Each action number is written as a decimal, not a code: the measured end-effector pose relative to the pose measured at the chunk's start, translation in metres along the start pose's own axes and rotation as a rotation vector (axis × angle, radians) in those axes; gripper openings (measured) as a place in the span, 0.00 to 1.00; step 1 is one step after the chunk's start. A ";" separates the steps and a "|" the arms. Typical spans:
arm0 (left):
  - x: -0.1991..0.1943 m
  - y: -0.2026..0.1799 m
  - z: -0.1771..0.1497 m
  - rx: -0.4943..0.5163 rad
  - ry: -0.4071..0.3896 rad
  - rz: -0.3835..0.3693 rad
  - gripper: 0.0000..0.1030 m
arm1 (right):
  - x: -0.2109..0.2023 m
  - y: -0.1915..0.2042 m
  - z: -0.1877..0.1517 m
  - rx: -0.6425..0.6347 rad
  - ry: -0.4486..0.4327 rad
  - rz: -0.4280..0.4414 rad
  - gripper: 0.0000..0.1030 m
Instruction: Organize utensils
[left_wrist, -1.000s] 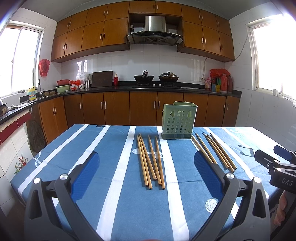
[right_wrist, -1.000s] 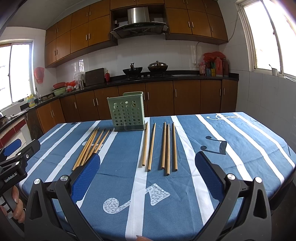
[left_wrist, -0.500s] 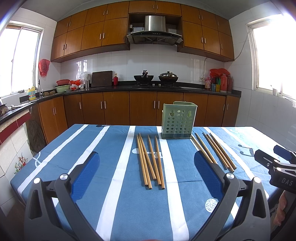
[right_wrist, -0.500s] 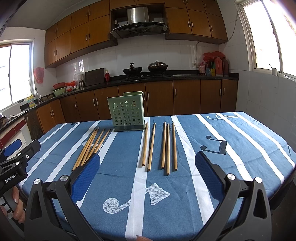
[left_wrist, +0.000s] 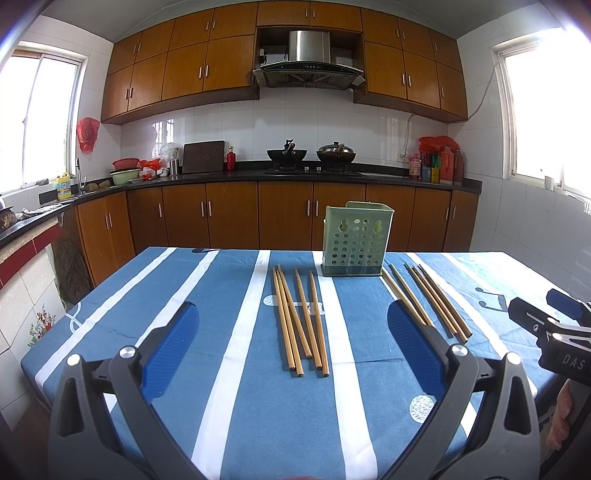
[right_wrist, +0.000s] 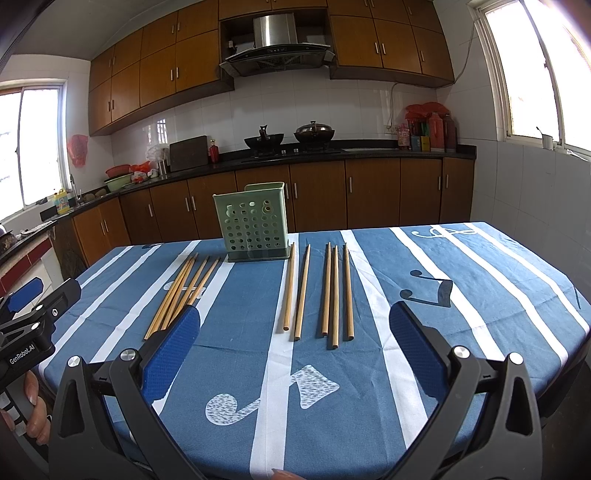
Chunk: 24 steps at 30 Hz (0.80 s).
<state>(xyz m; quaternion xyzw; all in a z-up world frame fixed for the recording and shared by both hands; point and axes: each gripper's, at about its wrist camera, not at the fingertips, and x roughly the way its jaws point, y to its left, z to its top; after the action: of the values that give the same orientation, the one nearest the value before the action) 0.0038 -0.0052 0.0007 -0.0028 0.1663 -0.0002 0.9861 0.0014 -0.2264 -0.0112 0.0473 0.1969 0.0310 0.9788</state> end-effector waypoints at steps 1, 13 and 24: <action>0.000 0.000 0.000 0.000 0.000 0.000 0.96 | 0.000 0.000 0.000 0.000 0.000 0.000 0.98; 0.002 -0.003 0.001 0.000 0.001 0.000 0.96 | -0.001 -0.001 -0.001 0.001 0.001 0.000 0.98; 0.049 0.004 -0.001 -0.026 0.161 0.061 0.96 | 0.045 -0.029 -0.005 0.078 0.172 -0.057 0.98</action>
<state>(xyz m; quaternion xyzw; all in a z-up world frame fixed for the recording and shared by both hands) 0.0496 -0.0011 -0.0162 -0.0104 0.2448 0.0319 0.9690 0.0421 -0.2516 -0.0356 0.0769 0.2823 -0.0006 0.9562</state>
